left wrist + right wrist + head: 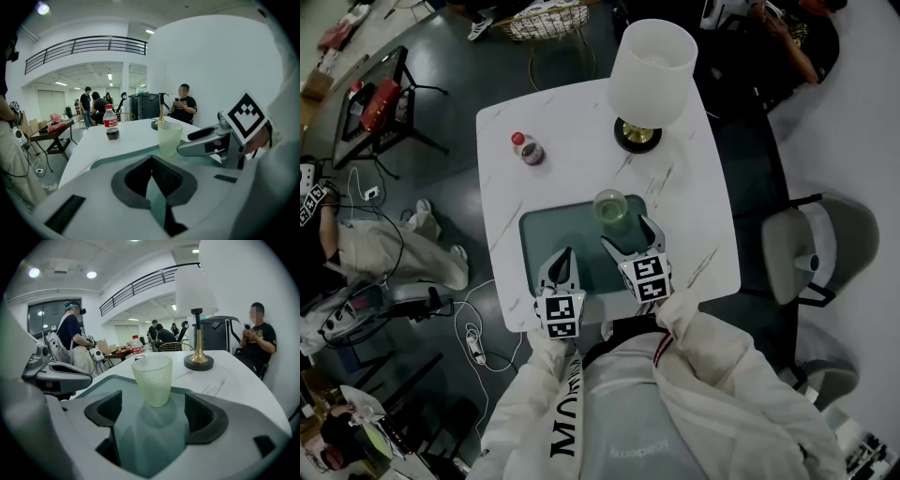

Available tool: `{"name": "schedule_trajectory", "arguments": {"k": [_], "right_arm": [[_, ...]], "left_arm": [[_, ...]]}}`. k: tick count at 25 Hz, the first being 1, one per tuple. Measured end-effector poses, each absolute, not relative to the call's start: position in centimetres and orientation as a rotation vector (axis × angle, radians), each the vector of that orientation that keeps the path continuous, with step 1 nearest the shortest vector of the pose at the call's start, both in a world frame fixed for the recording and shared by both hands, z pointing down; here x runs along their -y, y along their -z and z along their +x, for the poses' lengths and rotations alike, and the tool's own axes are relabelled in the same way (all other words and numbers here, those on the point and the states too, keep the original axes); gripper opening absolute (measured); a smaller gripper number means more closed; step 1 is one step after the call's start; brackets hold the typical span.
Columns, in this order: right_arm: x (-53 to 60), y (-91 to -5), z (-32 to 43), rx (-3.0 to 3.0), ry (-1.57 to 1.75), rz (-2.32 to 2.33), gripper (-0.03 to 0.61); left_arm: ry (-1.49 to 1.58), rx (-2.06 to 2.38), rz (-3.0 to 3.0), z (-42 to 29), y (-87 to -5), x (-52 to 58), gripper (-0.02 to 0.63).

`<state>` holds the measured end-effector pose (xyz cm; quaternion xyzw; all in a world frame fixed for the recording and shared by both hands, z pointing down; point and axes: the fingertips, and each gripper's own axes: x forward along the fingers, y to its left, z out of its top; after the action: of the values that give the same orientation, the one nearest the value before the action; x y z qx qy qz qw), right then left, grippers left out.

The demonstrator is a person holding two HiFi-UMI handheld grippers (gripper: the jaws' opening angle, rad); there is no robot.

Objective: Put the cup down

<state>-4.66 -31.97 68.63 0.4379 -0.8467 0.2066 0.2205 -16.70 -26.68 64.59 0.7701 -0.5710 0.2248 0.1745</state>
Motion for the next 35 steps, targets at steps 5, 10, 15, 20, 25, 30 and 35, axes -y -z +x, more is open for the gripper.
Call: {"name": "schedule_trajectory", "arguments": {"k": [5, 10, 15, 20, 25, 30, 35], "right_arm": [[30.0, -67.7, -4.1, 2.349, -0.589, 1.213, 0.422], [27.4, -65.9, -4.7, 2.377, -0.583, 1.193, 0.422], [25.3, -64.0, -5.2, 2.418, -0.557, 1.192, 0.422], [23.0, -62.2, -5.3, 2.453, -0.538, 1.195, 0.396], [20.7, -60.4, -5.0, 2.472, -0.509, 1.213, 0.347], [18.0, -58.4, -4.7, 2.503, -0.516, 1.225, 0.282], [15.0, -55.8, -5.1, 2.556, -0.508, 1.229, 0.190]], "left_arm": [[-0.629, 1.633, 2.198, -16.8, -63.4, 25.3, 0.011], [-0.613, 1.641, 2.212, -16.8, -61.9, 23.3, 0.011], [-0.602, 1.653, 2.225, -17.1, -60.8, 21.2, 0.011], [-0.601, 1.652, 2.245, -17.0, -59.9, 19.0, 0.011], [-0.584, 1.659, 2.266, -17.0, -58.7, 17.1, 0.011], [-0.558, 1.664, 2.293, -16.6, -57.2, 14.8, 0.011], [-0.534, 1.656, 2.313, -16.4, -55.8, 11.7, 0.011]]}}
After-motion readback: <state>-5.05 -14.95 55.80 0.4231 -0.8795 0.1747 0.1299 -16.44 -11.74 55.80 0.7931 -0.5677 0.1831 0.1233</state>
